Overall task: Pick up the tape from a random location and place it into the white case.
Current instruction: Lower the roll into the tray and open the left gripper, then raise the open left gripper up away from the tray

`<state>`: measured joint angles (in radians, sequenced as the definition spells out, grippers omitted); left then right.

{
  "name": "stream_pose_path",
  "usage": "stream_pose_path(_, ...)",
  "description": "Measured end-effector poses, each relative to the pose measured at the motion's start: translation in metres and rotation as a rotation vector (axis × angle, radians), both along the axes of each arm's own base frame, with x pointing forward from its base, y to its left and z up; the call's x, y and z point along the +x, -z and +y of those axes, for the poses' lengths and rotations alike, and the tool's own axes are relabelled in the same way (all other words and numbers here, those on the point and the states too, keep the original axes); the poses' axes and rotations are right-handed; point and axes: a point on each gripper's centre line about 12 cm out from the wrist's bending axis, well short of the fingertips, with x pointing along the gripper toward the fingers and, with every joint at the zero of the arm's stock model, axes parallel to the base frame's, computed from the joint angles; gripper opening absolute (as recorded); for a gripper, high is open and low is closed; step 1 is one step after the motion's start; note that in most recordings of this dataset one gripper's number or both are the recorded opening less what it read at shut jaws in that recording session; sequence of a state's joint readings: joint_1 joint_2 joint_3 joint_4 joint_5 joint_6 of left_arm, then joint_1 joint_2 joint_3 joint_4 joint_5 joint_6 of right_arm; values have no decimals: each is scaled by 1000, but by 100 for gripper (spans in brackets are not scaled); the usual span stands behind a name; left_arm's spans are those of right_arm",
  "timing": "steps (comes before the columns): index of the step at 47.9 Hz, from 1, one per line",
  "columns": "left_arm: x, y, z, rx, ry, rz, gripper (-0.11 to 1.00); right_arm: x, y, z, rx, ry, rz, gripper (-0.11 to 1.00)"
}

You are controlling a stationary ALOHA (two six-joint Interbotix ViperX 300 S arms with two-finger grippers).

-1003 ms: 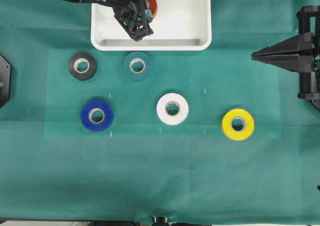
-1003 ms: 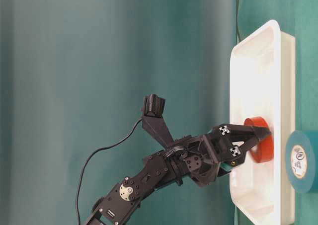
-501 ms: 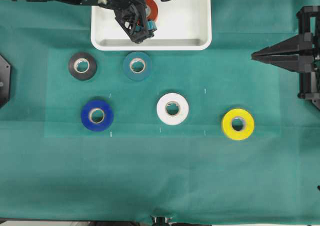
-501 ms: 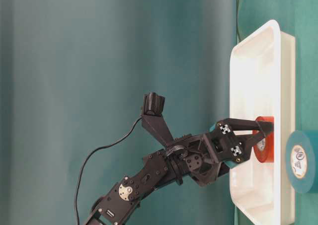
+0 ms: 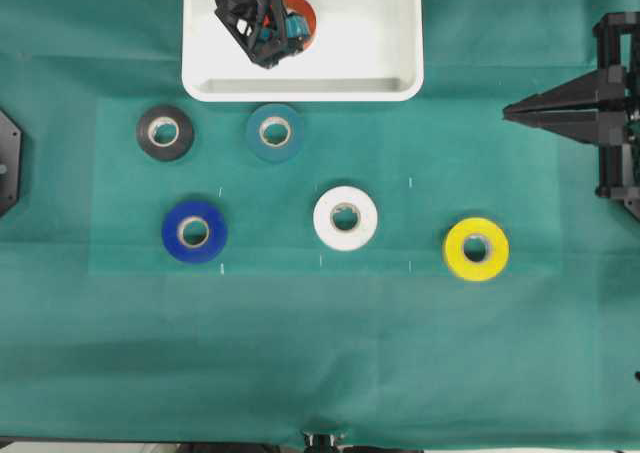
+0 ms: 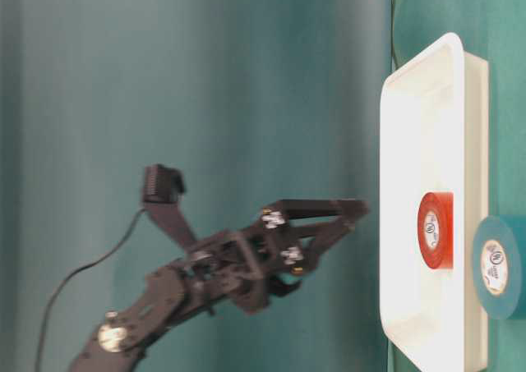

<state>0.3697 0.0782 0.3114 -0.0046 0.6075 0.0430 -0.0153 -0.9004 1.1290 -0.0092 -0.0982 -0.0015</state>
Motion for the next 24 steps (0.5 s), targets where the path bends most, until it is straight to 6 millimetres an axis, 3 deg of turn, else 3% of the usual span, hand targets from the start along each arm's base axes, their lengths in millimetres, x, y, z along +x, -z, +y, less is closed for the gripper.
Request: stream_pose_path(24, 3, -34, -17, -7, 39, 17, 98, 0, 1, 0, 0, 0, 5, 0)
